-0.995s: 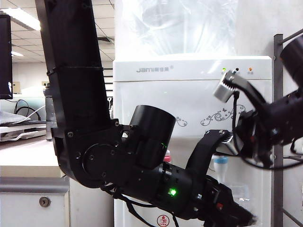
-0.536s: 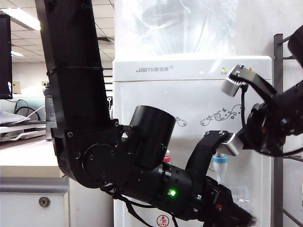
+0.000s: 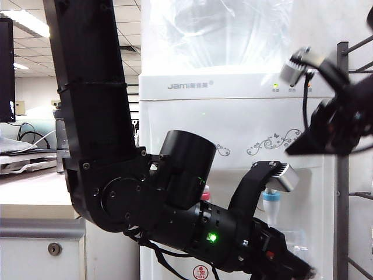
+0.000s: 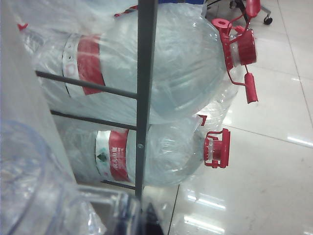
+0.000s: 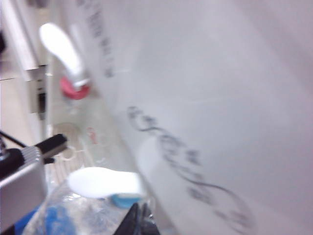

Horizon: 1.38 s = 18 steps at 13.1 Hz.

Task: Pick up the plastic mug from the left desk, go to the cold water outlet of the water dispenser, press the vertical switch to get some water, then put the mug back on the desk.

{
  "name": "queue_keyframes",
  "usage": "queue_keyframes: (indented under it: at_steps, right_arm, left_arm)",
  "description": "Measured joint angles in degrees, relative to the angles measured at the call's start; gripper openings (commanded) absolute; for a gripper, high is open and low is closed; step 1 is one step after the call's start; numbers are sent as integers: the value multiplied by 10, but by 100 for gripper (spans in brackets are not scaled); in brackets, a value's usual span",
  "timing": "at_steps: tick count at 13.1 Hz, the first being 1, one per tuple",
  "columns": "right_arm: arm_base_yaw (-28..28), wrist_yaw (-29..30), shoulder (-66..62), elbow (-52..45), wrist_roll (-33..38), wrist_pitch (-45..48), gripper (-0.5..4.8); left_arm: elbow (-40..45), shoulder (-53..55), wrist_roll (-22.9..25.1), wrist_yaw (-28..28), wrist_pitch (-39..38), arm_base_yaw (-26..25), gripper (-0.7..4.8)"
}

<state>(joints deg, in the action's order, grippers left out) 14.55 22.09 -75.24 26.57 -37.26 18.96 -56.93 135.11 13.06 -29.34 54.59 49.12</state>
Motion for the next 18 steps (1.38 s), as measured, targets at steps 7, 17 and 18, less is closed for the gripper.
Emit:
queue_keyframes:
  at_steps: [7,17,18]
  right_arm:
    - [-1,-63,73,0,55,-35,-1]
    - [-16,-145,114,3,101,-30,-1]
    - [-16,-145,117,4,101,-30,-1]
  left_arm:
    - [0,0,-7,-21,0,0,-6]
    - [3,0,-16,-51,-9,0,-6]
    - [4,0,-16,-54,-9,0,-6]
